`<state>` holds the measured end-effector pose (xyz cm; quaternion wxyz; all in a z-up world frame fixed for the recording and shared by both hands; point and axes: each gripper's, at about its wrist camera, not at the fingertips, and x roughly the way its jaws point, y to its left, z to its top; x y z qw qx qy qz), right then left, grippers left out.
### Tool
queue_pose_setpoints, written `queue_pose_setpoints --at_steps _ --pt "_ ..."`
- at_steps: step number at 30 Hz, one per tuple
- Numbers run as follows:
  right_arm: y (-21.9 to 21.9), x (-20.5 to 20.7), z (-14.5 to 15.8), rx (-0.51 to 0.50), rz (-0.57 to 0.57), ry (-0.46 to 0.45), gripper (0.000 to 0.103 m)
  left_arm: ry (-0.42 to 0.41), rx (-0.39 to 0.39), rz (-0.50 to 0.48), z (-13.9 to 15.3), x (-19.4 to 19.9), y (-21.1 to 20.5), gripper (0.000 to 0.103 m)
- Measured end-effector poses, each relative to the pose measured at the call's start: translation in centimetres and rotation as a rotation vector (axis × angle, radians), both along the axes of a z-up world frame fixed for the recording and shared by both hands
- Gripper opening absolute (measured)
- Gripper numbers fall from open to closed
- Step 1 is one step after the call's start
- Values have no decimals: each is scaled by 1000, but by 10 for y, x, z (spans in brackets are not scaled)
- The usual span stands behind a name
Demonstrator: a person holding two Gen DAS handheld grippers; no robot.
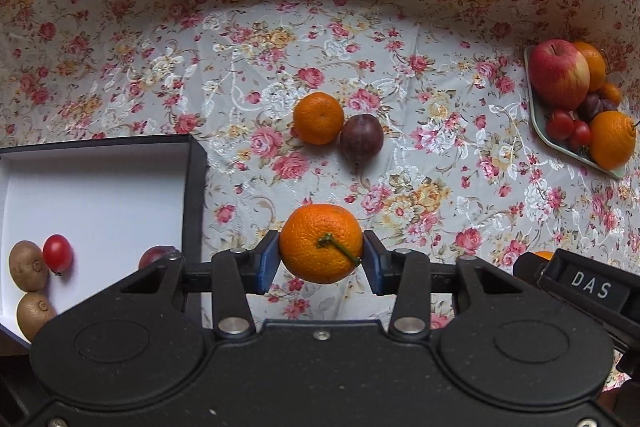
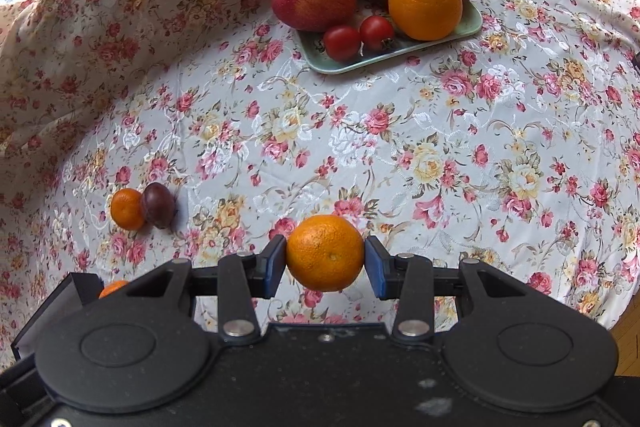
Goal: Organize fruits
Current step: 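Carry both held oranges over the white box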
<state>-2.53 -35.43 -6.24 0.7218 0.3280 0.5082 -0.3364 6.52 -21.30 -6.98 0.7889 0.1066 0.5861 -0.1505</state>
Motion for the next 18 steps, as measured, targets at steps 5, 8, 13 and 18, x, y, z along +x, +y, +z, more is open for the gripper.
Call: queue_pose_setpoints --at_steps 5,8,13,18 --pt "22 -3 5 1 40 -27 43 -14 -10 22 10 -6 24 50" --pt "38 -3 8 5 68 -52 43 -19 -17 48 14 -6 40 50" --pt "68 4 14 -2 131 -93 43 -35 -28 121 22 3 74 50" --pt "94 21 19 14 197 -123 44 -60 -36 226 33 25 115 50"
